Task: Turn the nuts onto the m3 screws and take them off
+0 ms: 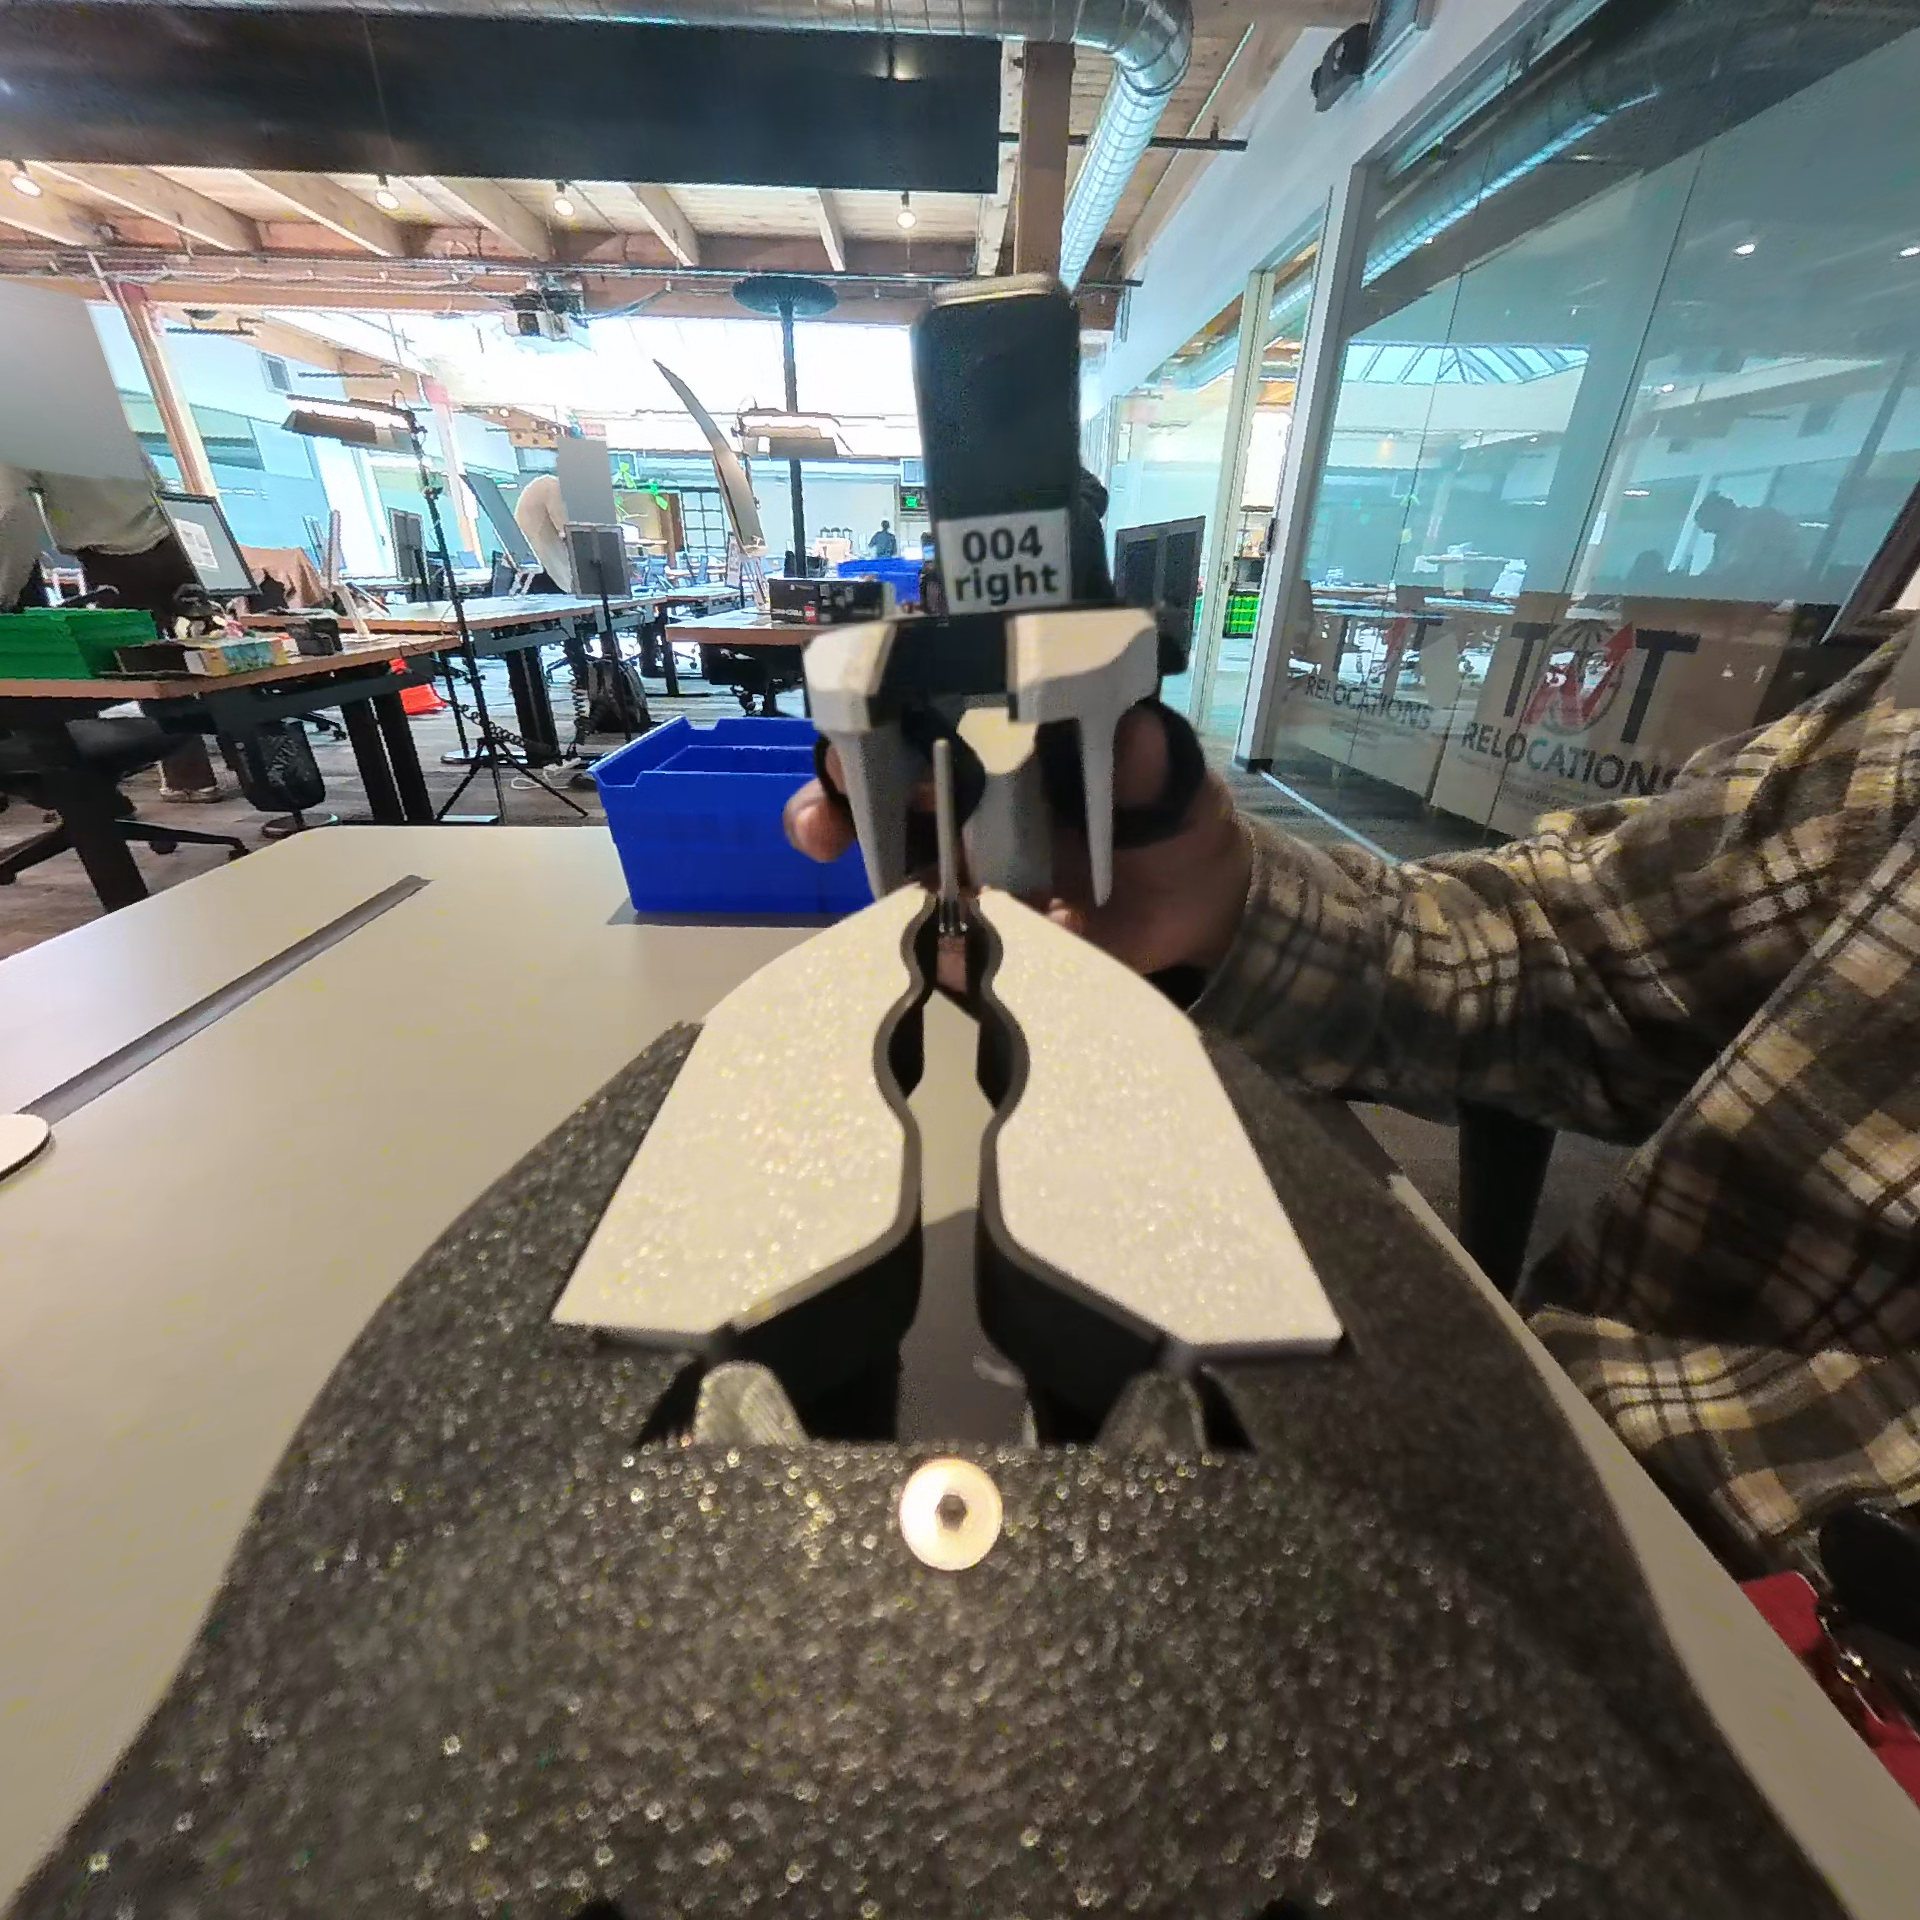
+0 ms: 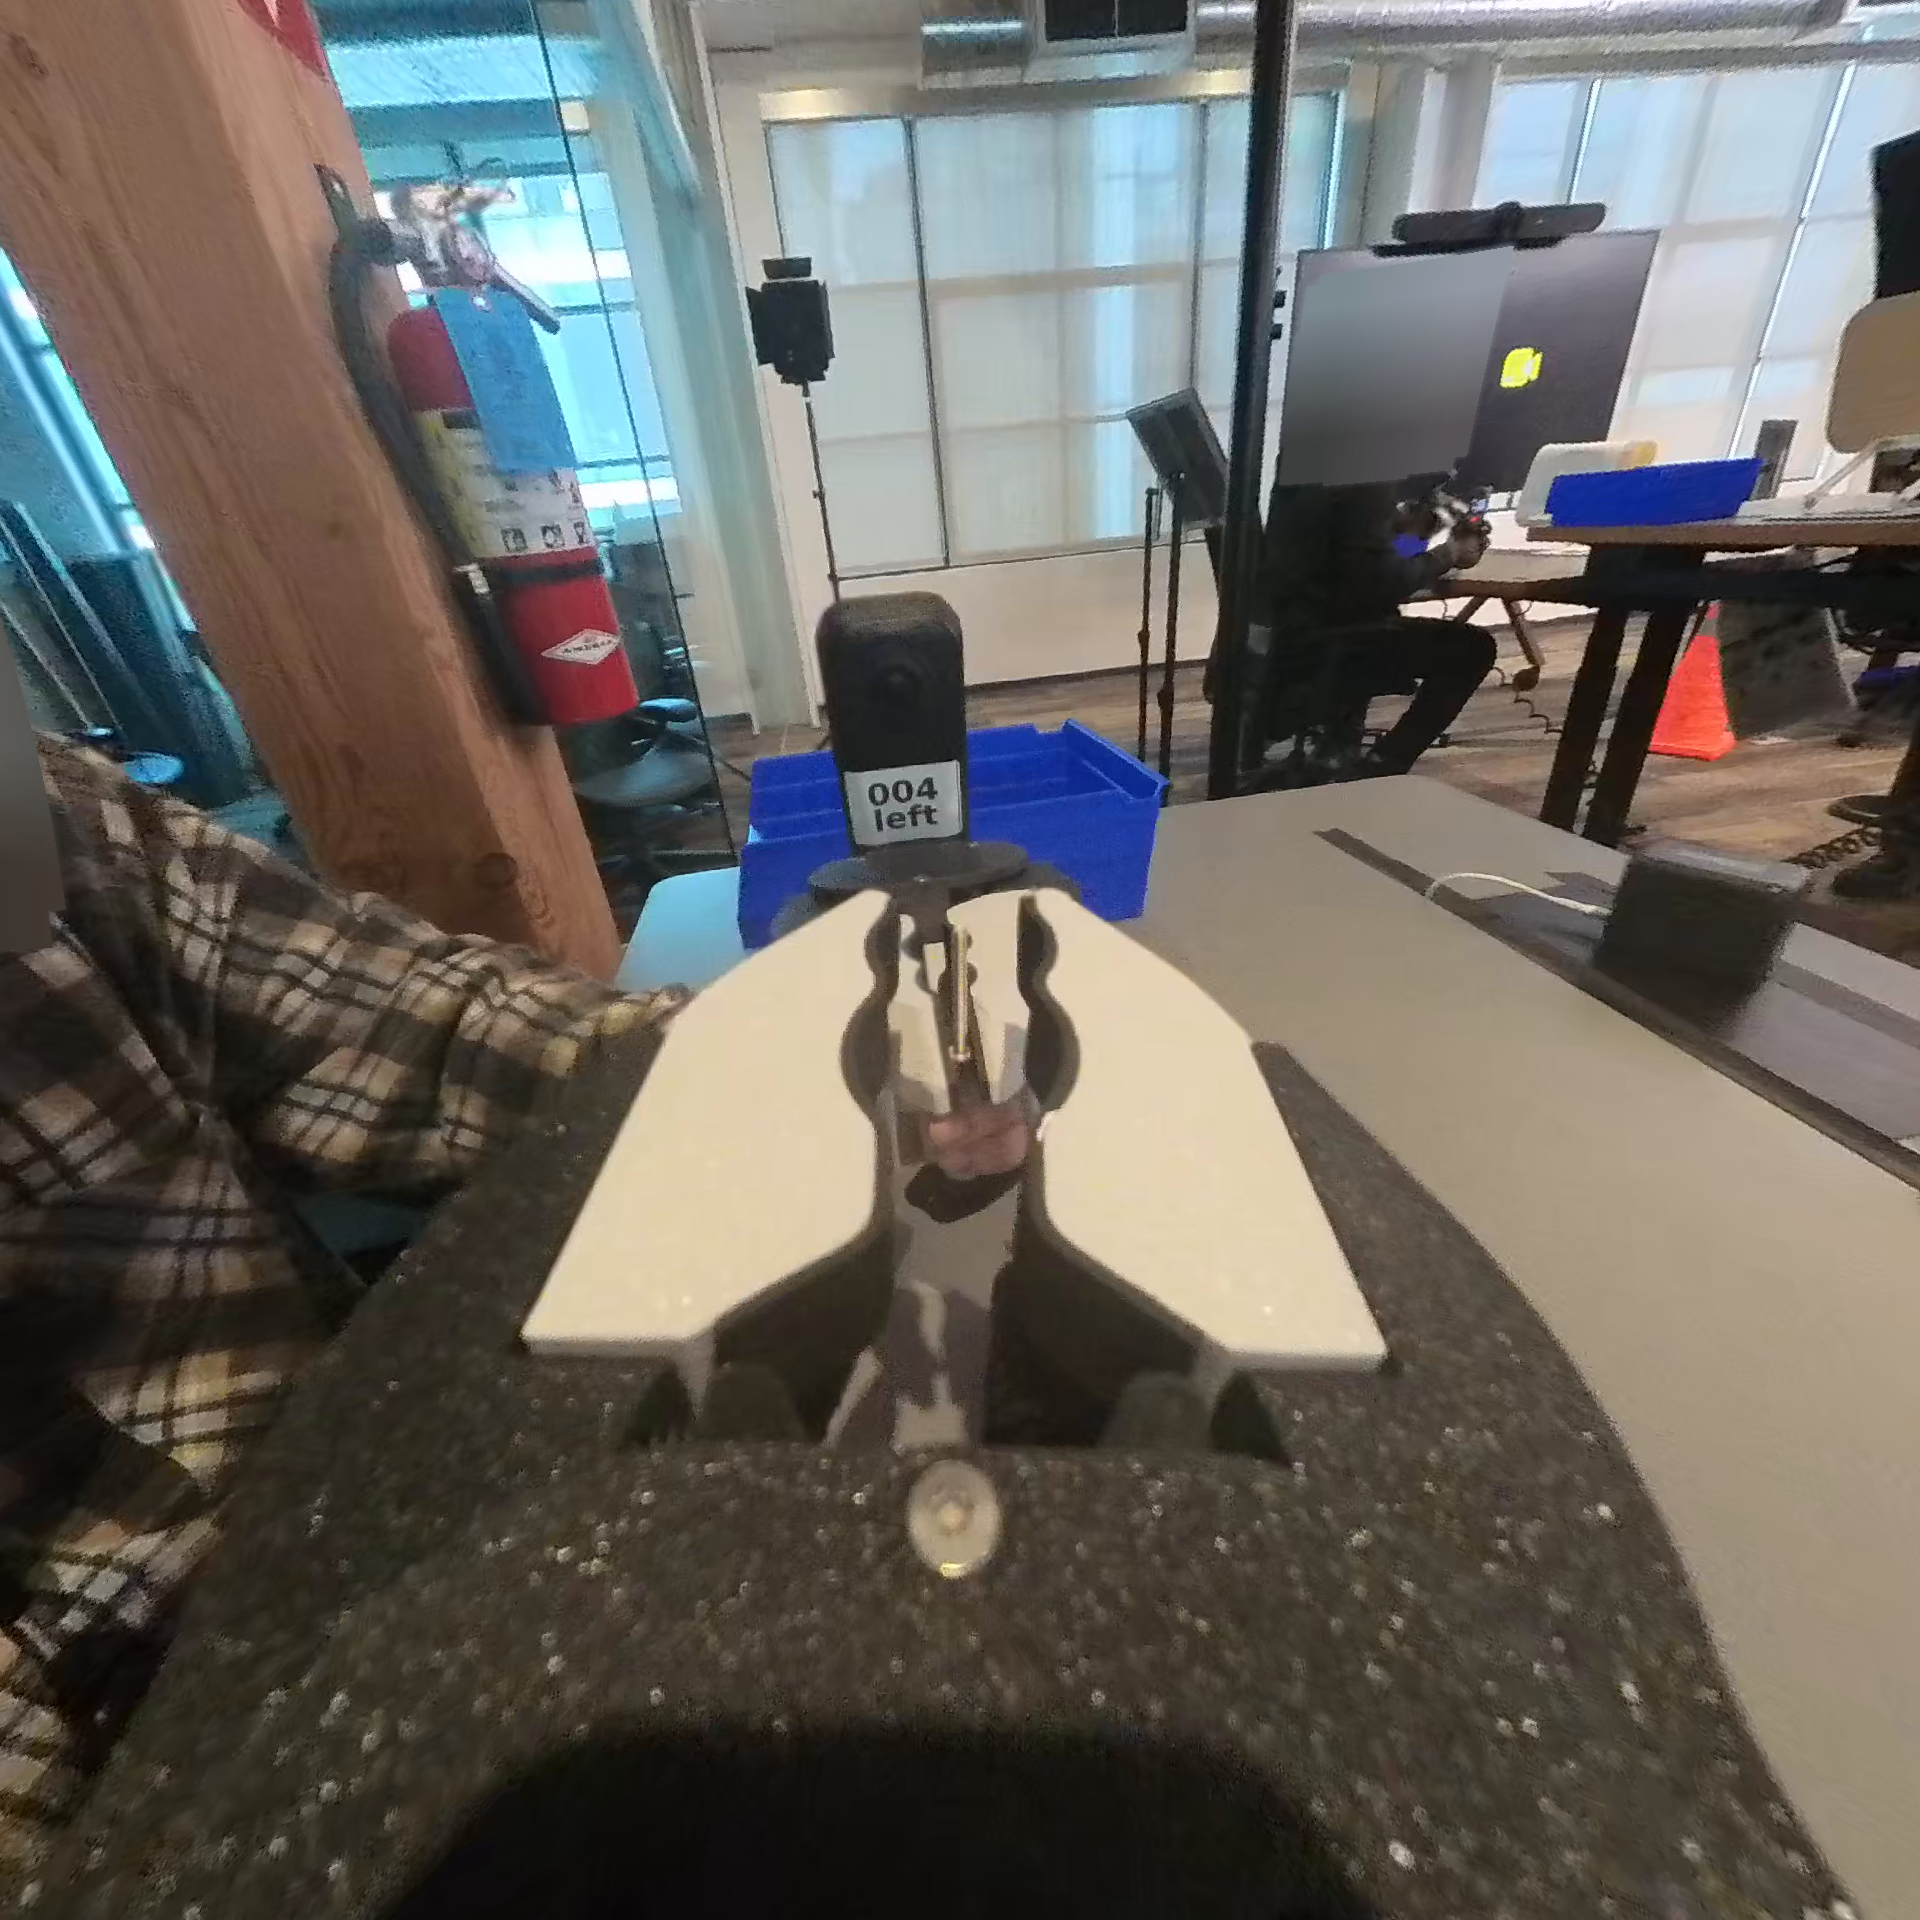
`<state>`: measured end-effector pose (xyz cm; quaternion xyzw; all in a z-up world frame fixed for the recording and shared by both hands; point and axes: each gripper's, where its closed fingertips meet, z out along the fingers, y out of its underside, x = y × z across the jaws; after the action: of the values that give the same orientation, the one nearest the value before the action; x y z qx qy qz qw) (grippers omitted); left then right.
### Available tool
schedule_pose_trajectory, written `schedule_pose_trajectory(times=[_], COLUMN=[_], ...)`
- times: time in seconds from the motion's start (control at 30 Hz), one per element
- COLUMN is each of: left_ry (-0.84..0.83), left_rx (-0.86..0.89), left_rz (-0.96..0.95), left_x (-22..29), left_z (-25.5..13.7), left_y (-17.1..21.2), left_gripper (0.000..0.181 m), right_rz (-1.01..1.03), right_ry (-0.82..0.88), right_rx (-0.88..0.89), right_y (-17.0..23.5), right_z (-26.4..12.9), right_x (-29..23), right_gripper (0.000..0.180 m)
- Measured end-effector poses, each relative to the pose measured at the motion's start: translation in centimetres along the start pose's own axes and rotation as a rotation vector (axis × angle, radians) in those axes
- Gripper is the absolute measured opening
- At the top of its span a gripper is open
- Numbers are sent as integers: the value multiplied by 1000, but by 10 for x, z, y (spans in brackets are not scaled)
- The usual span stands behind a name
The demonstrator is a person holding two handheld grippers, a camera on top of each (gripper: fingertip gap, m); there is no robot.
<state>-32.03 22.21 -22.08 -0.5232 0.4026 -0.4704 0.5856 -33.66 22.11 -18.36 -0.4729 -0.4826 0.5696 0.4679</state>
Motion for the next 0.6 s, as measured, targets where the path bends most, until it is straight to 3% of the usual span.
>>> schedule_pose_trajectory(times=[0.33, 0.5, 0.6], left_ry=[6, 33, 26], left_rx=[3, 15, 18], left_rz=[9, 27, 7], left_x=[2, 8, 5], left_z=[1, 3, 7], left_y=[-2, -3, -1], left_gripper=[4, 6, 35], right_rz=[-35, -51, -45], right_ry=[-20, -32, -35], right_rx=[-68, -99, -80], right_y=[10, 10, 1], right_z=[10, 10, 5], right_x=[-4, -8, -11], right_gripper=[3, 2, 2])
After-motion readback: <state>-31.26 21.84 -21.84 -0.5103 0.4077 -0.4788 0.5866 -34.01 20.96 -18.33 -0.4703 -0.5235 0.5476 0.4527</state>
